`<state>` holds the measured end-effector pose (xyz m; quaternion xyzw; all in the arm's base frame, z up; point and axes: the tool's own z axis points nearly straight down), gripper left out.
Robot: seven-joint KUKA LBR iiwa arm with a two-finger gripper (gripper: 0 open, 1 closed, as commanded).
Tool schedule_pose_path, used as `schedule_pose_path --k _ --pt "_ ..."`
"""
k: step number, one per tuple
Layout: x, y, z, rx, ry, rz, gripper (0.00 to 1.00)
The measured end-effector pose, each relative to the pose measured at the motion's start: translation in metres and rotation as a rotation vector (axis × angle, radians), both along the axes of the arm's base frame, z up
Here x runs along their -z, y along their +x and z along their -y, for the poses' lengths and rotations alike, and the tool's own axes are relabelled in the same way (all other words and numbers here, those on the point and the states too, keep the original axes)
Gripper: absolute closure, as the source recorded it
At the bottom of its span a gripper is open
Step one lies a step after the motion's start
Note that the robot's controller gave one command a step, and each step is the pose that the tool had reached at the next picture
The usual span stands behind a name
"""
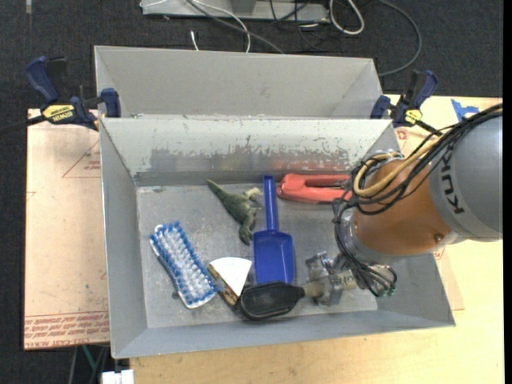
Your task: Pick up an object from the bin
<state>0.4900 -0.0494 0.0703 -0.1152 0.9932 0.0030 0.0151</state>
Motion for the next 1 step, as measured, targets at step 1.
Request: schedule_pose_path --k 1 --pt "-0.0411 0.0018 -0.0002 -0.029 0.0 0.003 1.0"
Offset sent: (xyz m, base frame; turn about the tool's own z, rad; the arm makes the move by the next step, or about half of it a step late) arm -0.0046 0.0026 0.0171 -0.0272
